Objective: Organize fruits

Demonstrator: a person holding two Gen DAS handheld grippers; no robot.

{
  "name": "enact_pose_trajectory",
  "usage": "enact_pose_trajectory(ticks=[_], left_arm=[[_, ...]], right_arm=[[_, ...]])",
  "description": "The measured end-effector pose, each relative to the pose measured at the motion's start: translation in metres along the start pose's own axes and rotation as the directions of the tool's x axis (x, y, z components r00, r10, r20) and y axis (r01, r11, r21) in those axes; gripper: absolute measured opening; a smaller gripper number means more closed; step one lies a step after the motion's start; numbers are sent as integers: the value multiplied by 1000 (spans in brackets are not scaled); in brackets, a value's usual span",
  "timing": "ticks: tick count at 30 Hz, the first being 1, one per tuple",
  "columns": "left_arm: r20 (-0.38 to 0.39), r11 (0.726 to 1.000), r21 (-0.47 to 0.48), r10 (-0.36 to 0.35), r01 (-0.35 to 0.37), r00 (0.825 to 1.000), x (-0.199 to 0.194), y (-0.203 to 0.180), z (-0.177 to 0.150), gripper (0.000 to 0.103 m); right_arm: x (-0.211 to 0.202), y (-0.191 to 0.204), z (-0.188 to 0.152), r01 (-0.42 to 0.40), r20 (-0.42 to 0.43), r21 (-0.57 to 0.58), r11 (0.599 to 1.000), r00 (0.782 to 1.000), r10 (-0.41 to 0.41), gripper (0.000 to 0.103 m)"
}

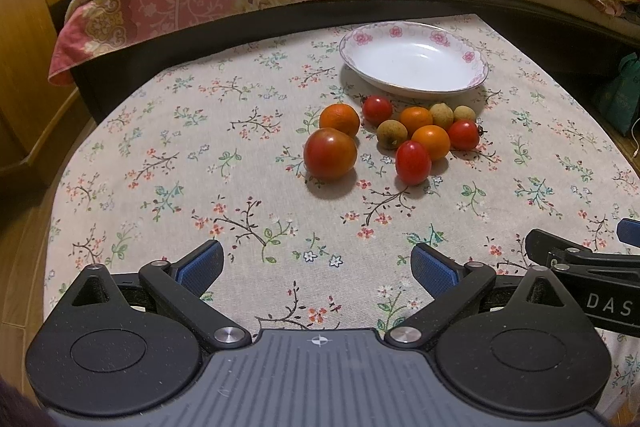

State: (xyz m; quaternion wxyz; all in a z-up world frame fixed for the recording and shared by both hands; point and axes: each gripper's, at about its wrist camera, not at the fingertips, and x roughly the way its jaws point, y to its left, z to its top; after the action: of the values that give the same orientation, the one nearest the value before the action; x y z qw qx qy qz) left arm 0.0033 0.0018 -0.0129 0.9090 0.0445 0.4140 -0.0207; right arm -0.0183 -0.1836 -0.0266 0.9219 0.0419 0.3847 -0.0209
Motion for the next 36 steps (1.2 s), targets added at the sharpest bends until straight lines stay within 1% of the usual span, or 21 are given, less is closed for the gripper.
enact_pose_trajectory(ticks=[17, 22, 26, 29, 31, 32, 34, 36], left_arm=[[-13, 1000, 0, 6, -6, 1000, 2, 1, 2, 101], [5, 1000, 11, 20, -20, 1000, 2, 3, 4, 101], [19, 1000, -20, 0, 0, 1000, 3, 15, 8, 101], [30, 999, -44, -11, 12, 999, 5, 23, 11, 101], [39, 999, -39, -14, 16, 999, 6, 25, 12, 102], [45, 999, -30, -14, 15, 999, 6, 26, 13, 102], [58, 1000, -1, 2, -2, 998, 6, 25, 15, 102], [68, 999, 26, 20, -22, 997, 7, 24, 15, 102]], right_arm=[[4, -1, 2, -11, -16, 1, 1000, 1000, 11, 103], [6, 2, 5, -32, -18, -14, 999, 999, 31, 102], [8, 7, 14, -76, -6, -38, 996, 997, 76, 100], [12, 13, 21, -120, 0, -57, 991, 993, 121, 94], [17, 19, 28, -153, -2, -76, 985, 988, 153, 82], [20, 22, 31, -175, -4, -87, 981, 985, 175, 80], [26, 30, 36, -203, -6, -108, 973, 979, 203, 70], [36, 37, 40, -224, -19, -131, 966, 975, 224, 66]])
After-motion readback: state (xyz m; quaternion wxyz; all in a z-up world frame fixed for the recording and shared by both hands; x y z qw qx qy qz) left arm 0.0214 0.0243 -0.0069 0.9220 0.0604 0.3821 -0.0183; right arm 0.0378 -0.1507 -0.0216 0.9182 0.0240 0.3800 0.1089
